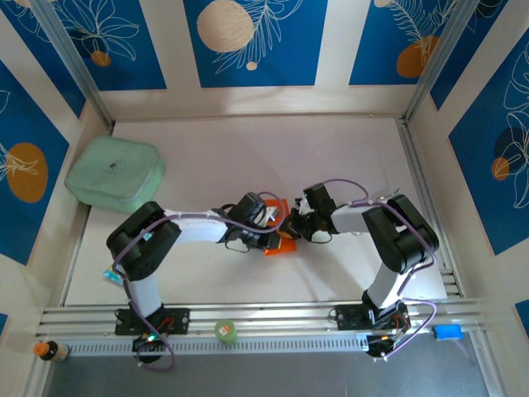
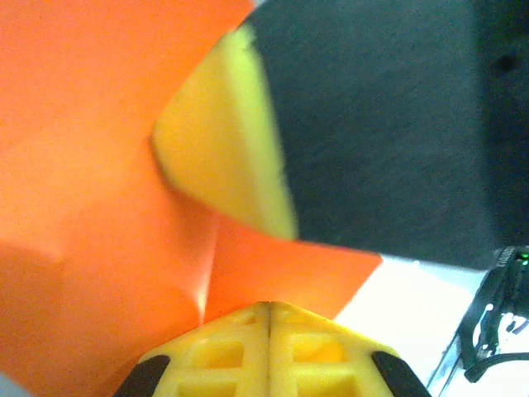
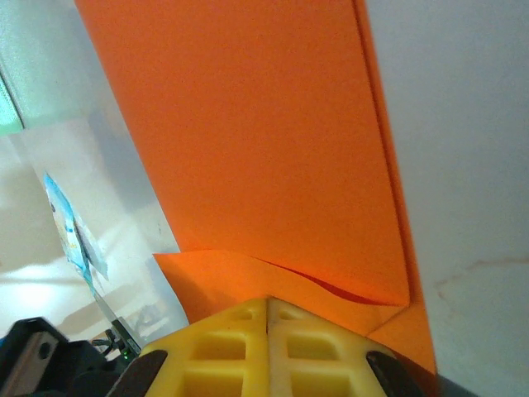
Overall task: Fold a paper plane with a square sheet of paper (pick it up from the middle)
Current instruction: Fold the triangle a second time at the center of the table.
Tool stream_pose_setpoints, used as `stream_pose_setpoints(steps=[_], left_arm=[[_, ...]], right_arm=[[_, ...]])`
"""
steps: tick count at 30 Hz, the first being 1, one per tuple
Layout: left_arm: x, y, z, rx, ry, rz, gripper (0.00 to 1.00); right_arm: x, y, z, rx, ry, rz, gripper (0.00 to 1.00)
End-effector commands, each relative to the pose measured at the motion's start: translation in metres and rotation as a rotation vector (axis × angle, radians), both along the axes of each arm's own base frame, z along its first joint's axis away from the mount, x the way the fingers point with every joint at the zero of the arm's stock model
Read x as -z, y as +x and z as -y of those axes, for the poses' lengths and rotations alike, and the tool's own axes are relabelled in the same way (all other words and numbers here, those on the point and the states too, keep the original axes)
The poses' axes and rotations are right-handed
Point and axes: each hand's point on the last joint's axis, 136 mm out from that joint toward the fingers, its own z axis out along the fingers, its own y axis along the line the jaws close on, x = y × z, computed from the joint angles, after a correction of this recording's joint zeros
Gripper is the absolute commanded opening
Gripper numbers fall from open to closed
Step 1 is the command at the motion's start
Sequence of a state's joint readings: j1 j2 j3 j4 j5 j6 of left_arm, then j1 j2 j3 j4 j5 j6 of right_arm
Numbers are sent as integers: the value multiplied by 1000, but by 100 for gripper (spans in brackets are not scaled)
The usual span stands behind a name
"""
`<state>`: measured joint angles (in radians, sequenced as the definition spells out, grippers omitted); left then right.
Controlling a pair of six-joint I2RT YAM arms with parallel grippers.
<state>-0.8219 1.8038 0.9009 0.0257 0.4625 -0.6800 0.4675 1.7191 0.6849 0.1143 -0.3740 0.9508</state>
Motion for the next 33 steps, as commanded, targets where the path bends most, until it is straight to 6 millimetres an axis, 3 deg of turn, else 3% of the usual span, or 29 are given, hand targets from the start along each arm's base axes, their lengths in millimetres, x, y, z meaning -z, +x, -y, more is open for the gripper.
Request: stream_pose_setpoints(steps=[1,12,26,29,33], left_arm=[[14,0,-9,-31,19,-17,2],[16,-12,-20,-59,10,-41,2],[22,-43,-46,-70,30,-108,1],[8,-42,-43,-63,-11,-85,1],[-26,-26,-36,-84,-81,27,2]], right_arm=[[19,-12,10,15,-59,-67,0],[21,-13,13,20,-66,-71,0],[20,-12,15,25,-64,-67,0],[19,-11,15,24,-61,-67,0],[17,-11,14,25,-58,-66,0]])
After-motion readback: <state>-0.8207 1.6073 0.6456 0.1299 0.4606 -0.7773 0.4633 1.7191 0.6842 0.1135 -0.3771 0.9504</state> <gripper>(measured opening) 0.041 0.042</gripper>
